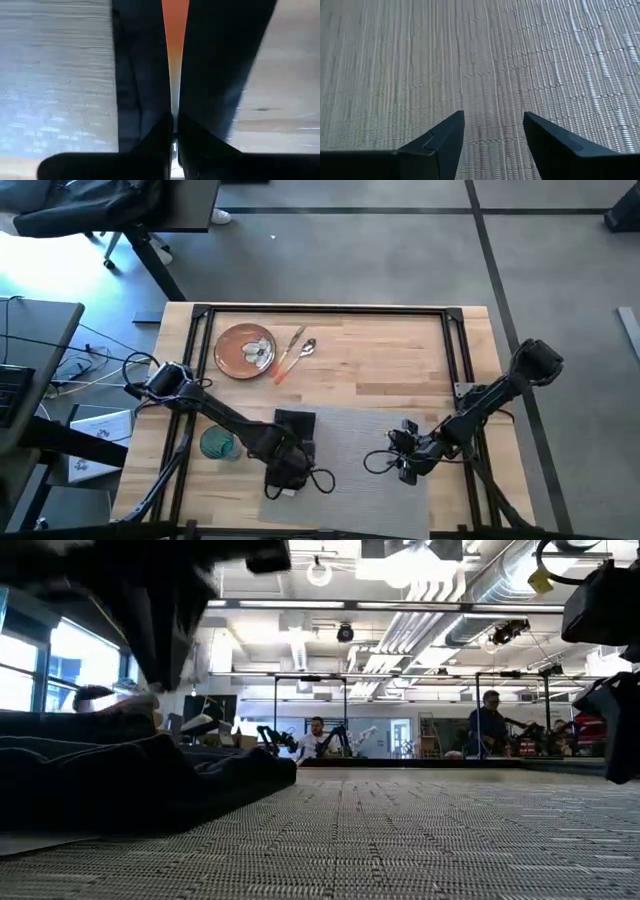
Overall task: Set table place
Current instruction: Put the orange fork on the black napkin, then put the orange spoon on the gray mat
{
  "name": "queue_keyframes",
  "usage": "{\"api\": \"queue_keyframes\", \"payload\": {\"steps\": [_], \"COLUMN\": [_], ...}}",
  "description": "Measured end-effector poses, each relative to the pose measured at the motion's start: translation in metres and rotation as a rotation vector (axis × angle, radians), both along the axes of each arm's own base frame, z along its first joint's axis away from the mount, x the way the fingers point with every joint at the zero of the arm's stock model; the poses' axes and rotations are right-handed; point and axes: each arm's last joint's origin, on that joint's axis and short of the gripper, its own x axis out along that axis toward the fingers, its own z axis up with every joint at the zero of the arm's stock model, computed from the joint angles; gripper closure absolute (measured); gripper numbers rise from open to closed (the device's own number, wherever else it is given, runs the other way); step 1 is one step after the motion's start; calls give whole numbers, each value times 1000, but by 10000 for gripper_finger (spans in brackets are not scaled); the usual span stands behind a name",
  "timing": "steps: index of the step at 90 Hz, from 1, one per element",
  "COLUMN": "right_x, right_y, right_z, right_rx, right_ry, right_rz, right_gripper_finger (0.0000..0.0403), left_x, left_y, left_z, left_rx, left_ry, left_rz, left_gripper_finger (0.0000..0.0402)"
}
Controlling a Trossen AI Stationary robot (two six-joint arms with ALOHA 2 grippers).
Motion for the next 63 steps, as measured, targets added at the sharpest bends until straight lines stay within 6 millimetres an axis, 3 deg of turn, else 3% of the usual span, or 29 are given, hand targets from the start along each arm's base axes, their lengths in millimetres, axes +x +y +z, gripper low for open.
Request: {"api": "queue_keyframes", "payload": {"steps": [26, 46, 63], "right_x": [3, 5, 5], "right_y": [2, 4, 4], "right_z": [3, 5, 5], "right_rx": [38, 54, 37], "right_ry": [-44, -64, -66], "right_rz": [-26, -25, 3], "right_gripper_finger": [210, 210, 210], "left_x": [1, 3, 4], "left_y": [23, 33, 30], "left_z": [-36, -39, -37], "left_rx": [15, 28, 73], "left_ry": [2, 0, -26], "left_rz": [8, 55, 34], "left_gripper_finger": [398, 365, 325]}}
